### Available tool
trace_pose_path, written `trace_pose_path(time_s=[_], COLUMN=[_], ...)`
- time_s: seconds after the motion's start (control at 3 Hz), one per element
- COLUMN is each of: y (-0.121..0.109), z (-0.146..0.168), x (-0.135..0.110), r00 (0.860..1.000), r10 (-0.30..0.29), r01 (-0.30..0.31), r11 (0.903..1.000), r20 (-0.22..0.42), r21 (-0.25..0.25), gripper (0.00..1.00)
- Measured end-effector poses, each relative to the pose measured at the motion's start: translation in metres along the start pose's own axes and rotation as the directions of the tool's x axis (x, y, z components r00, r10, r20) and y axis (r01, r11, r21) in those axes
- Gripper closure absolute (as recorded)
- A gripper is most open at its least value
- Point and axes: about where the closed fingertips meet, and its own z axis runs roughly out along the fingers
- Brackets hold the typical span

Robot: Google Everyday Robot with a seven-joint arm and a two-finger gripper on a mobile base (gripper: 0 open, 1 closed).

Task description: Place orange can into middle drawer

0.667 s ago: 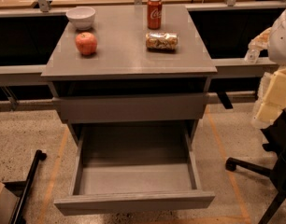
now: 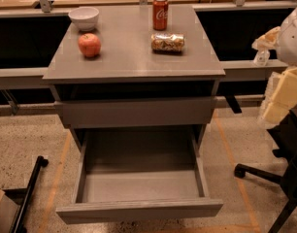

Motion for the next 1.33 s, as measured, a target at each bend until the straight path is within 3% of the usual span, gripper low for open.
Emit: trace_pose_path(time_s=[0.33, 0.67, 1.33], y=[-0.018, -0.044, -0.046], z=[0.010, 0.013, 0.018], x=[-0.015, -0.033, -0.033], r00=[0.993, 0.979, 0.981], r10=[-0.053, -0.115, -0.073], r01=[0.057, 0.123, 0.079], r11=[0.9978, 0.9916, 0.9963], r20=[0.102, 0.169, 0.178], r21=[-0.035, -0.039, -0.032], gripper=[0.00, 0.00, 0.00])
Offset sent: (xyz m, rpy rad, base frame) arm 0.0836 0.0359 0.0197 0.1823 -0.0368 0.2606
